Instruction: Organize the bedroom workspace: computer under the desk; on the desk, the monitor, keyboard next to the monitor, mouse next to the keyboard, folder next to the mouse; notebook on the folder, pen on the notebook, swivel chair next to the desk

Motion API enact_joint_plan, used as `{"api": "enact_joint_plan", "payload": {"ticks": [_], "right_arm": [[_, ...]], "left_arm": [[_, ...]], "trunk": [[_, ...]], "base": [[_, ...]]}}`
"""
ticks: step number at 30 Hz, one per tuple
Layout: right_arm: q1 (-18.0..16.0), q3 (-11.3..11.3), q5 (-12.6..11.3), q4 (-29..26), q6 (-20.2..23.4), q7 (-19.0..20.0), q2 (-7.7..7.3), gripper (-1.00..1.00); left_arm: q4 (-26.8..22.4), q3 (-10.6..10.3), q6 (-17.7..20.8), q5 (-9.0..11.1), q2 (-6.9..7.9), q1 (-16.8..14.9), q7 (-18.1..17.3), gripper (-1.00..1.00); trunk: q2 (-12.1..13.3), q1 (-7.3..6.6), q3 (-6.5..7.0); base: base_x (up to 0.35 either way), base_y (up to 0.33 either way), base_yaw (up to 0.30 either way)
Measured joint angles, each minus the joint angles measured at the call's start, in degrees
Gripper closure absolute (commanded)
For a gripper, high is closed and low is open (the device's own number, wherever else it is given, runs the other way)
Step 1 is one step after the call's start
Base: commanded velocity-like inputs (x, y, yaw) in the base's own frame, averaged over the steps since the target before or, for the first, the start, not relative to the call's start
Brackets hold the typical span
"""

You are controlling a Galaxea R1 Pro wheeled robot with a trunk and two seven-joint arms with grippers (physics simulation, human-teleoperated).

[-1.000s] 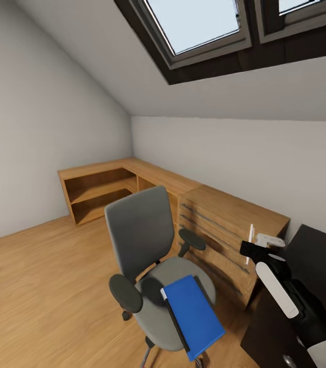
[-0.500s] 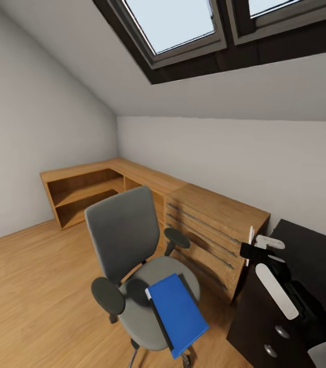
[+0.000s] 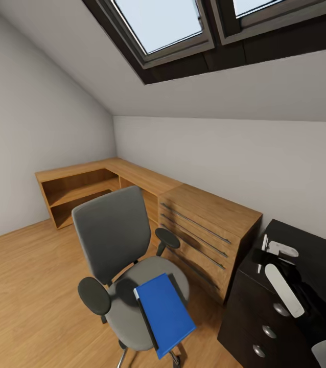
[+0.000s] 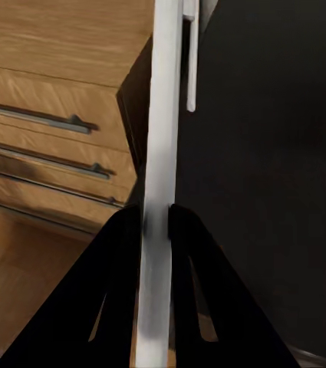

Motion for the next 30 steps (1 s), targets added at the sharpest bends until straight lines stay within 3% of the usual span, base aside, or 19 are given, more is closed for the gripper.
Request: {"api": "enact_joint_plan", "payload": {"ticks": [9, 15, 20, 21, 24, 25, 30], "right_arm": [[0.0, -1.3, 0.1, 3.5, -0.1, 0.2, -0.14, 1.00], [-0.1, -3.7, 0.2, 6.1, -0.1, 0.3, -0.48, 1.00], [-1.9, -3.9, 0.4, 17.5, -0.7, 1.5, -0.61, 1.00], [-3.0, -4.0, 0.4, 21.2, -2.4, 2.5, -0.72, 1.00], [-4.5, -4.0, 0.4, 25.2, -4.4, 3.4, -0.76, 1.00], [-6.5, -4.0, 0.5, 29.6, -6.3, 5.6, -0.77, 1.00], [-8.1, -4.1, 0.6, 33.1, -8.3, 7.9, -0.77, 1.00]], "left_arm": [[0.0, 0.0, 0.0, 0.0, -0.03, 0.0, 0.0, -1.00], [0.0, 0.0, -0.1, 0.0, 0.01, 0.0, 0.0, -1.00], [0.0, 0.0, -0.1, 0.0, 0.03, 0.0, 0.0, -1.00], [0.0, 0.0, 0.0, 0.0, 0.01, 0.0, 0.0, -1.00], [0.0, 0.0, 0.0, 0.0, -0.01, 0.0, 0.0, -1.00], [0.0, 0.0, -0.1, 0.0, -0.01, 0.0, 0.0, -1.00], [0.0, 0.0, -0.1, 0.0, -0.03, 0.0, 0.0, -1.00]], "trunk": [[0.0, 0.00, 0.00], [0.0, -0.02, 0.00], [0.0, -0.01, 0.00], [0.0, 0.00, 0.00], [0.0, 0.00, 0.00], [0.0, 0.00, 0.00], [0.0, 0.00, 0.00]], "base": [[0.000, -0.004, 0.000], [0.115, -0.119, 0.000], [0.117, -0.128, 0.000], [0.009, -0.012, 0.000], [0.004, -0.005, 0.000], [0.001, -0.001, 0.000], [0.000, 0.000, 0.000]]}}
